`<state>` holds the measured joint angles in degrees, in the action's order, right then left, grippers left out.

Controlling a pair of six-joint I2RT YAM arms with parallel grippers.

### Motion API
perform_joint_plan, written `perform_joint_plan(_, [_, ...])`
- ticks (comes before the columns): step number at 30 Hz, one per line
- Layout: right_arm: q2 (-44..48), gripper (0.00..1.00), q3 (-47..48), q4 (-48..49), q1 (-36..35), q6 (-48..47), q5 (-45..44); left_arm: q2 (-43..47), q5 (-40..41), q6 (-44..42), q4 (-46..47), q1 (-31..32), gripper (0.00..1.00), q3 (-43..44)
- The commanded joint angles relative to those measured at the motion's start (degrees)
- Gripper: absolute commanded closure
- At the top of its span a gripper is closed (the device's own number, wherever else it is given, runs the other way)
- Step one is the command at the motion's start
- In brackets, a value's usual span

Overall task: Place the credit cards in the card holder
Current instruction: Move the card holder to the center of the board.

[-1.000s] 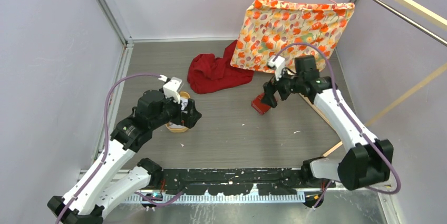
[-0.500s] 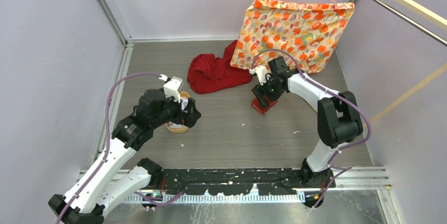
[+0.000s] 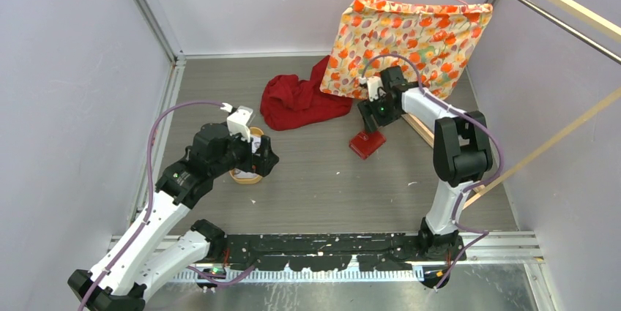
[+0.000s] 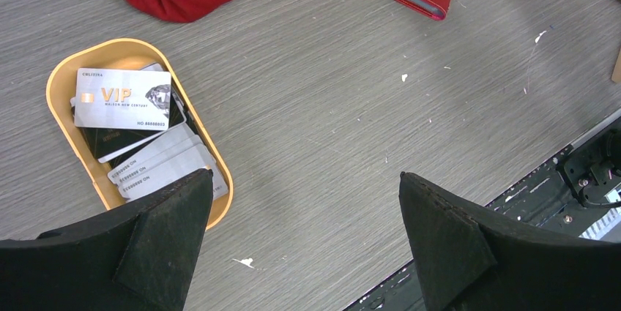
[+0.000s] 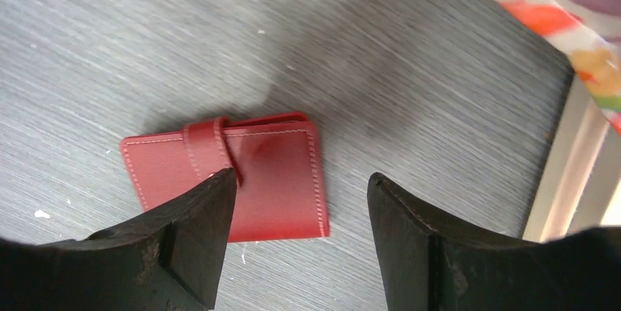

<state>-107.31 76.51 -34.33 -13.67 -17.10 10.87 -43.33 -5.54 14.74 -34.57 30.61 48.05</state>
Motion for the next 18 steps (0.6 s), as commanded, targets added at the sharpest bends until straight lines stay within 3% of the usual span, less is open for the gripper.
perform_joint_plan(1, [-1.3,0.29,1.9,-1.7,2.4,3.7,4.9,0.3,0.0,0.2,0.7,-0.4,0.00,0.2])
perform_joint_plan(9, [0.2,0.35,-3.9,-6.2,1.2,4.0,13.7,0.5,-0.1,0.4,0.7,-0.4,0.00,0.1])
perform_joint_plan(14, [8.8,0.39,-11.5,-8.5,-6.2,0.9,20.1,0.7,-2.3,2.1,2.0,-0.4,0.00,-0.5])
perform_joint_plan(18, [15.8,0.36,-16.8,-12.7,-13.2,-4.6,28.3,1.7,-7.5,9.4,5.9,-0.4,0.02,-3.1])
